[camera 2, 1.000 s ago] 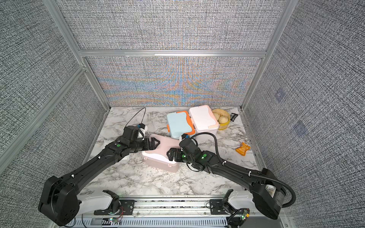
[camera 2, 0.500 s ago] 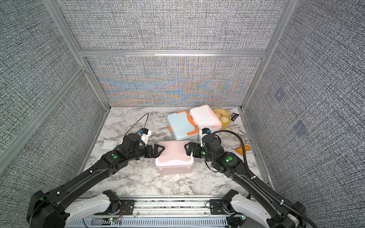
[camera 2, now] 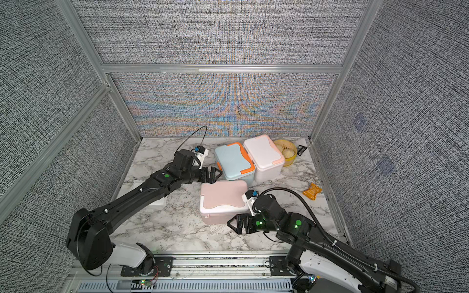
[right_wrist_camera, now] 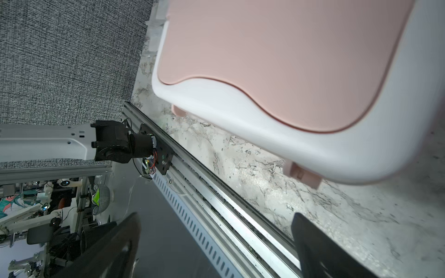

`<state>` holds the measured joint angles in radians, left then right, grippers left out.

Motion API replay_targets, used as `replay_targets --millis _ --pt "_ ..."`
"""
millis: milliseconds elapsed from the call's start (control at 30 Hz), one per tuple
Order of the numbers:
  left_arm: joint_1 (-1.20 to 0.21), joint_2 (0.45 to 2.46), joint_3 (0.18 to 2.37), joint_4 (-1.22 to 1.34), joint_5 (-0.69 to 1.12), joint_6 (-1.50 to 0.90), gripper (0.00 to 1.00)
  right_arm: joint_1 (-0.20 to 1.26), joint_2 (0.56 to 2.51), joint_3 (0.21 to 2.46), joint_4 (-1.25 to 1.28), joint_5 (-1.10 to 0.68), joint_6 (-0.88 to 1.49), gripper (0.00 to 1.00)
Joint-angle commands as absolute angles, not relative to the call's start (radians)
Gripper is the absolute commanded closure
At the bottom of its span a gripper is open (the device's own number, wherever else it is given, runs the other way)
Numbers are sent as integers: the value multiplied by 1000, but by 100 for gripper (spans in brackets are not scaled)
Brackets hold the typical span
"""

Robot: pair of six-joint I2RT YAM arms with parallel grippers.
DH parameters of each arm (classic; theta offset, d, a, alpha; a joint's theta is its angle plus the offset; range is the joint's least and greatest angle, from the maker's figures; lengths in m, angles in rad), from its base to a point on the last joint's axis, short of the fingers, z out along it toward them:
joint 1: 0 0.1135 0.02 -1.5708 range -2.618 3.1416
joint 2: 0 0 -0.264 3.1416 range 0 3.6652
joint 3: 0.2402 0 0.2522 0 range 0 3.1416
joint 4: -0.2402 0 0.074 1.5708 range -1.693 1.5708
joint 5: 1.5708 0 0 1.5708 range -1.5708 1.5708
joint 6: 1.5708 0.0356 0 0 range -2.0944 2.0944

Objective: Open first aid kits and take out gauze
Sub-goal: Move the first aid kit to the center of the board.

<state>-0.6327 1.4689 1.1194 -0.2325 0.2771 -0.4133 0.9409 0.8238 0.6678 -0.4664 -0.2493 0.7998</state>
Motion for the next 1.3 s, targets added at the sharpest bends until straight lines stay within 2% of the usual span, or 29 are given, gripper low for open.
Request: replay_targets --millis 0,133,200,300,667,933,1100,1267 --pt "-633 1504 1119 -231 441 -386 0 956 900 672 -325 -234 858 1" --pt "-634 1488 1023 -166 510 -433 0 954 977 737 -391 -98 844 1" --pt "-636 1451 957 -128 528 -464 0 950 975 763 -446 0 836 1" --pt "-648 1398 874 -62 545 -508 0 926 953 759 -455 51 820 1" --pt "-775 1269 710 79 490 -657 0 733 1008 812 -481 -44 727 1" --pt "-892 1297 683 190 436 -713 0 625 1105 893 -500 -142 645 1" --pt "-915 1336 673 291 419 -758 0 601 1138 929 -529 -141 604 1" --pt "-917 1351 631 424 427 -820 0 586 1127 985 -645 -48 554 1"
